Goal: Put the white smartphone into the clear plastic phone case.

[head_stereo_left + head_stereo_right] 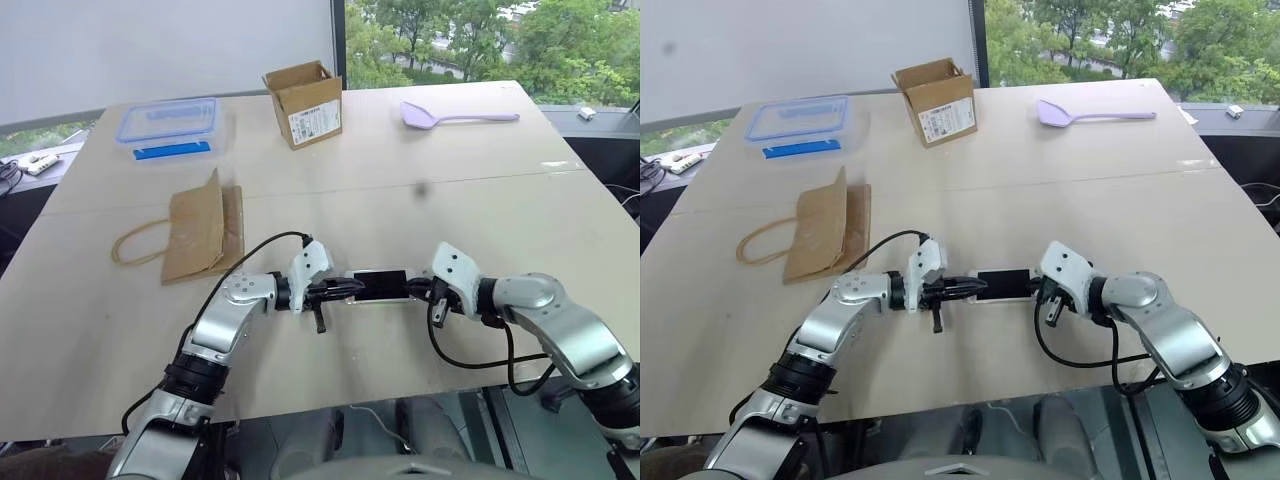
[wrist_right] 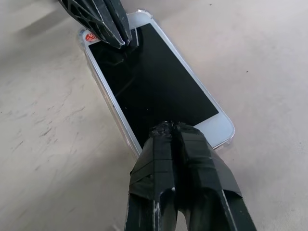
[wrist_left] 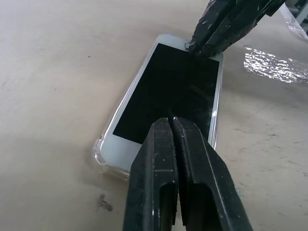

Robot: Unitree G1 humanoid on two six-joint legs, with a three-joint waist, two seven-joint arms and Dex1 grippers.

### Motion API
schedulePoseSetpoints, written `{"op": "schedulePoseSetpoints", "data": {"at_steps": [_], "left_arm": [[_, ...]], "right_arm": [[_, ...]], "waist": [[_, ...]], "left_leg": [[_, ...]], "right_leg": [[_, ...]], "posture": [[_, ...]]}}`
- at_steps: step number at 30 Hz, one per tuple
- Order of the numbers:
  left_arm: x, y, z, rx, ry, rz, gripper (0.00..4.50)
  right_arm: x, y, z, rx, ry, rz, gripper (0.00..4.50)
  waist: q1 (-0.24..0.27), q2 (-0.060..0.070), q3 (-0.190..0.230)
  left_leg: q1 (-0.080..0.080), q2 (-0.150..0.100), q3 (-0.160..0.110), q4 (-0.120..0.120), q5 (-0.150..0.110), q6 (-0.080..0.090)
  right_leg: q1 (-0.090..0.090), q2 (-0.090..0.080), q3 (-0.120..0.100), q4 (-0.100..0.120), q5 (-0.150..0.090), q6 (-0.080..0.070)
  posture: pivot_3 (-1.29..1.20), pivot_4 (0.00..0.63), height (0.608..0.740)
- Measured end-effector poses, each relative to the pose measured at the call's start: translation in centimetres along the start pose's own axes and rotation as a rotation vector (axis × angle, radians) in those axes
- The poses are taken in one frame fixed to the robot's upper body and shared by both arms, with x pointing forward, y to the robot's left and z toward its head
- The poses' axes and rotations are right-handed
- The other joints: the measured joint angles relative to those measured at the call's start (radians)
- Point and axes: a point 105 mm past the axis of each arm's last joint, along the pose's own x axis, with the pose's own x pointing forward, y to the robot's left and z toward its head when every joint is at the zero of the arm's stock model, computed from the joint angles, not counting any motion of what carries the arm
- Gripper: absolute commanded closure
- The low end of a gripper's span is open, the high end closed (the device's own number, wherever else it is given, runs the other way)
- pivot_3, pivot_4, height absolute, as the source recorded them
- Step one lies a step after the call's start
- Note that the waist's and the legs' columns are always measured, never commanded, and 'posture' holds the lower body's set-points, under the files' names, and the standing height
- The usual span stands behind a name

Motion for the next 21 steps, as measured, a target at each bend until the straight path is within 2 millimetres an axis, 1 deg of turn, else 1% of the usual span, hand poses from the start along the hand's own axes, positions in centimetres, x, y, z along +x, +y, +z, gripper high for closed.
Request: {"op": "schedulePoseSetpoints", "data": {"at_steps": [5, 8, 12, 15, 19, 21], "left_arm": [[0.0, -0.2, -0.4, -0.016, 0.006, 0.004, 4.38], [-0.1, -0.4, -0.9, -0.036, 0.018, 0.006, 4.38], [-0.3, -0.4, -1.2, -0.046, 0.028, 0.012, 4.38], [-0.4, -0.5, -1.4, -0.051, 0.031, 0.017, 4.38], [-0.4, -0.5, -1.6, -0.058, 0.038, 0.020, 4.38], [-0.5, -0.5, -1.7, -0.065, 0.044, 0.020, 4.38]], "right_arm": [[0.1, -0.3, -0.2, 0.081, 0.066, 0.023, 4.50], [0.4, -0.3, -0.6, 0.095, 0.105, 0.031, 4.50], [0.6, -0.4, -1.0, 0.109, 0.122, 0.034, 4.50], [1.0, -0.3, -1.7, 0.127, 0.149, 0.039, 4.50], [1.3, -0.3, -1.8, 0.138, 0.149, 0.037, 4.50], [1.6, -0.4, -1.9, 0.153, 0.145, 0.040, 4.50]], "waist": [[0.003, -0.002, -0.010], [0.004, -0.006, -0.017], [0.004, -0.005, -0.022], [0.005, -0.010, -0.028], [0.005, -0.013, -0.032], [0.004, -0.014, -0.034]], "left_leg": [[0.004, 0.000, -0.002, 0.000, 0.000, 0.000], [0.013, 0.000, -0.004, -0.004, -0.001, 0.001], [0.020, 0.000, -0.006, -0.009, -0.001, 0.001], [0.020, 0.000, -0.009, -0.010, -0.001, 0.001], [0.023, 0.000, -0.008, -0.012, -0.001, 0.001], [0.026, 0.000, -0.008, -0.014, -0.001, 0.001]], "right_leg": [[0.006, 0.000, -0.003, -0.003, 0.000, 0.000], [0.016, -0.001, -0.004, -0.007, -0.003, 0.004], [0.025, -0.001, -0.007, -0.014, -0.006, 0.008], [0.026, -0.002, -0.009, -0.015, -0.006, 0.008], [0.028, -0.002, -0.009, -0.015, -0.006, 0.008], [0.030, -0.002, -0.008, -0.015, -0.009, 0.004]], "posture": [[0.00, 0.150, 0.740], [0.00, 0.150, 0.740], [0.00, 0.150, 0.740], [0.00, 0.150, 0.740], [0.00, 0.150, 0.740], [0.00, 0.150, 0.740]]}}
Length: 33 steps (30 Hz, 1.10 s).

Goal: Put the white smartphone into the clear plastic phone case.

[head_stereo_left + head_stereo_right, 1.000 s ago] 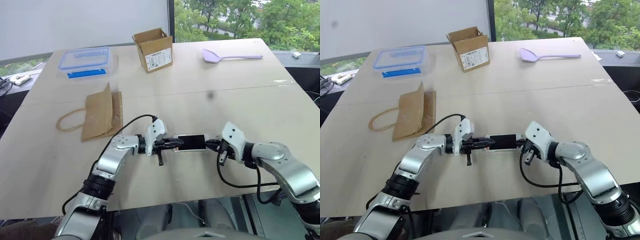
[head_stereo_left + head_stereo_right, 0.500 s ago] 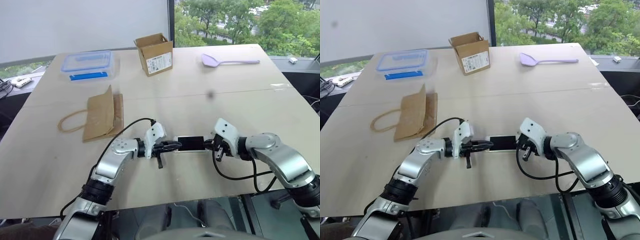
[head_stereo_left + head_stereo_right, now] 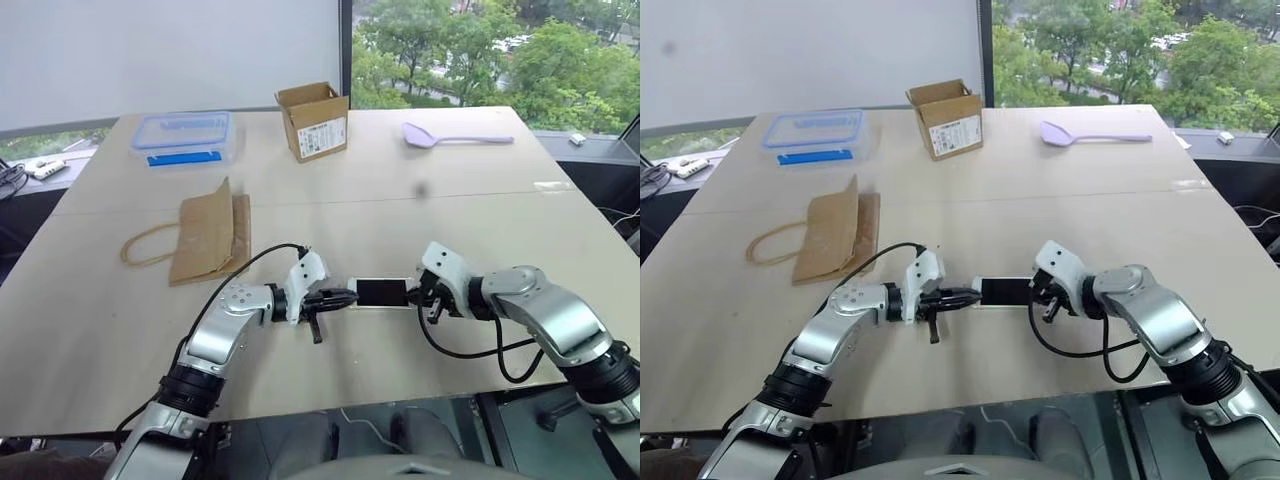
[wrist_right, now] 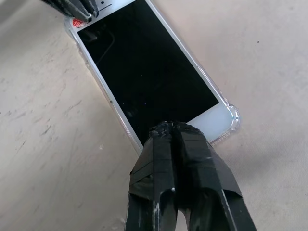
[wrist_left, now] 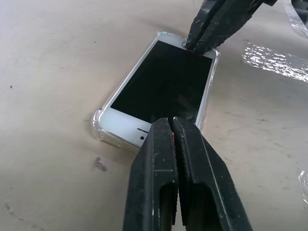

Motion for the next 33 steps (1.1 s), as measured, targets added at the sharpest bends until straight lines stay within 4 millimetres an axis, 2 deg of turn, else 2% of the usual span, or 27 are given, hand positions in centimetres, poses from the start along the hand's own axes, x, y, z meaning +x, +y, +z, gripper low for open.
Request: {"op": "schedulePoseSetpoints", "data": {"at_steps": [3, 6, 9, 10, 13, 15, 17, 19, 20, 21, 24, 28, 33], "left_arm": [[0.0, 0.0, -0.1, -0.002, 0.003, -0.002, 4.38], [0.2, 0.0, 0.2, -0.005, -0.013, 0.004, 4.38], [-0.3, 0.8, 1.7, -0.038, -0.126, 0.067, 4.38], [-0.7, 1.1, 2.5, -0.046, -0.173, 0.089, 4.45], [-1.8, 1.6, 4.4, -0.059, -0.261, 0.126, 3.63], [-3.0, 1.6, 5.1, -0.073, -0.298, 0.138, 2.65], [-3.8, 1.4, 5.1, -0.076, -0.300, 0.142, 1.81], [-4.4, 0.5, 4.6, -0.089, -0.279, 0.117, 0.77], [-5.0, 0.0, 4.1, -0.100, -0.262, 0.106, 0.29], [-5.4, -0.1, 3.8, -0.112, -0.255, 0.107, 0.10], [-6.9, -1.1, 2.7, -0.130, -0.199, 0.113, 0.10], [-7.9, -3.1, 1.4, -0.147, -0.156, 0.114, 0.10], [-9.4, -4.0, 0.3, -0.186, -0.141, 0.169, 0.10]], "right_arm": [[0.4, -0.1, 0.1, 0.011, -0.009, 0.000, 4.50], [0.5, -0.3, 0.0, -0.001, -0.078, -0.046, 4.50], [-0.3, 0.2, 0.0, -0.013, -0.259, -0.118, 4.50], [-0.7, 0.5, 0.2, 0.000, -0.333, -0.140, 4.20], [-2.2, 1.3, -0.1, 0.051, -0.433, -0.154, 3.18], [-3.7, 1.2, -0.9, 0.028, -0.432, -0.198, 2.15], [-5.0, 0.9, -1.1, 0.021, -0.448, -0.240, 1.34], [-6.4, 1.1, -1.1, 0.004, -0.468, -0.258, 0.29], [-7.3, 1.4, -1.5, -0.008, -0.465, -0.261, 0.00], [-7.7, 1.4, -1.8, -0.008, -0.459, -0.266, 0.00], [-9.9, 1.4, -3.4, 0.003, -0.426, -0.299, 0.00], [-12.1, 1.1, -4.2, 0.003, -0.421, -0.354, 0.00], [-14.0, 0.8, -5.0, 0.000, -0.395, -0.407, 0.00]], "waist": [[-0.003, 0.000, 0.000], [-0.002, 0.000, 0.000], [0.003, 0.000, 0.012], [0.001, 0.007, 0.016], [-0.003, 0.014, 0.021], [-0.005, 0.015, 0.021], [-0.006, 0.015, 0.021], [-0.003, 0.017, 0.023], [0.000, 0.018, 0.025], [0.002, 0.018, 0.026], [0.005, 0.020, 0.032], [0.002, 0.021, 0.034], [0.004, 0.020, 0.035]], "left_leg": [[0.008, 0.001, 0.001, -0.003, -0.002, -0.004], [0.008, 0.002, 0.000, -0.004, -0.003, -0.005], [0.002, 0.000, -0.002, -0.004, -0.001, -0.003], [-0.009, -0.001, -0.001, -0.003, 0.001, -0.001], [-0.031, -0.002, 0.001, 0.000, 0.005, -0.007], [-0.040, -0.003, 0.001, -0.001, 0.005, -0.007], [-0.046, -0.003, 0.001, -0.002, 0.004, -0.007], [-0.047, -0.004, 0.002, -0.002, 0.004, -0.007], [-0.047, -0.004, 0.002, -0.002, 0.004, -0.007], [-0.047, -0.004, 0.002, -0.002, 0.004, -0.007], [-0.045, -0.004, 0.003, -0.002, 0.004, -0.006], [-0.042, -0.003, 0.004, -0.001, 0.003, -0.005], [-0.042, -0.002, 0.004, -0.001, 0.003, -0.005]], "right_leg": [[0.006, -0.003, 0.002, 0.000, -0.002, 0.000], [0.006, -0.003, 0.002, 0.000, -0.004, 0.000], [0.001, -0.005, -0.001, 0.000, -0.004, 0.001], [-0.009, -0.005, -0.001, 0.001, -0.002, 0.005], [-0.035, -0.006, 0.002, 0.009, 0.002, -0.002], [-0.047, -0.006, 0.003, 0.009, 0.002, -0.004], [-0.053, -0.006, 0.004, 0.009, 0.002, -0.004], [-0.054, -0.007, 0.005, 0.009, 0.002, -0.004], [-0.054, -0.007, 0.005, 0.009, 0.002, -0.004], [-0.053, -0.007, 0.005, 0.009, 0.002, -0.004], [-0.050, -0.006, 0.005, 0.009, 0.002, -0.004], [-0.047, -0.006, 0.004, 0.007, 0.002, -0.004], [-0.046, -0.006, 0.004, 0.007, 0.002, -0.004]], "posture": [[0.00, 0.150, 0.740], [0.00, 0.150, 0.740], [0.00, 0.150, 0.740], [0.00, 0.150, 0.740], [0.00, 0.150, 0.740], [0.00, 0.150, 0.740], [0.00, 0.150, 0.740], [0.00, 0.150, 0.740], [0.00, 0.150, 0.740], [0.00, 0.150, 0.740], [0.00, 0.150, 0.740], [0.00, 0.150, 0.740], [0.00, 0.150, 0.740]]}}
